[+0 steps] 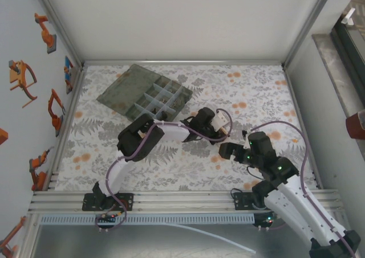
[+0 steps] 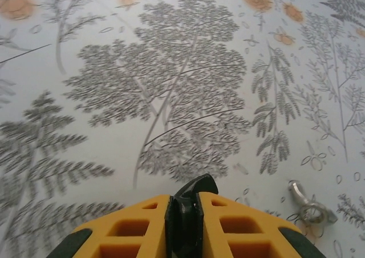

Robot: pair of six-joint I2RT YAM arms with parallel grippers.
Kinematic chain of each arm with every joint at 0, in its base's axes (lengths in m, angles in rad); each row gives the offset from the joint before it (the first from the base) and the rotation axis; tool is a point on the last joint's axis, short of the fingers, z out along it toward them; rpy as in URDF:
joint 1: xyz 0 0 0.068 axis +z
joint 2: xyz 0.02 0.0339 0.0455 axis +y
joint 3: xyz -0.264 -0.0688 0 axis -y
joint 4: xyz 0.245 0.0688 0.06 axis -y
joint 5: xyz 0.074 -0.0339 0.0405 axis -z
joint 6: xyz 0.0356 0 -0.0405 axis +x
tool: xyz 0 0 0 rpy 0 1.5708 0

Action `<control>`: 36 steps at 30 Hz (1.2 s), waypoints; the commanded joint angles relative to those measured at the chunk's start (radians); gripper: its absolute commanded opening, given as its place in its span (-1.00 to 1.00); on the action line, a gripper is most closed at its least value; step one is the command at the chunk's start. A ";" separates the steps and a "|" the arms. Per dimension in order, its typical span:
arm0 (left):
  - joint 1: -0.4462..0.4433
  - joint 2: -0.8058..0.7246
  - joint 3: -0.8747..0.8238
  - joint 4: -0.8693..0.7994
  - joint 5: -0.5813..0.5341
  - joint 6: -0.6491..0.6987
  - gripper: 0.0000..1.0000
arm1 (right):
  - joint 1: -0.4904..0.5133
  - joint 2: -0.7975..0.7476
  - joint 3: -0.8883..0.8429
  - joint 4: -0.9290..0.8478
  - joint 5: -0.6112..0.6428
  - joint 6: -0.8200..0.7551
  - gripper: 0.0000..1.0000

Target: Sort the screws and nuts into containers

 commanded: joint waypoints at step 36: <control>0.060 -0.114 0.129 -0.449 -0.065 -0.015 -0.02 | -0.007 0.148 -0.035 0.304 -0.056 -0.059 0.99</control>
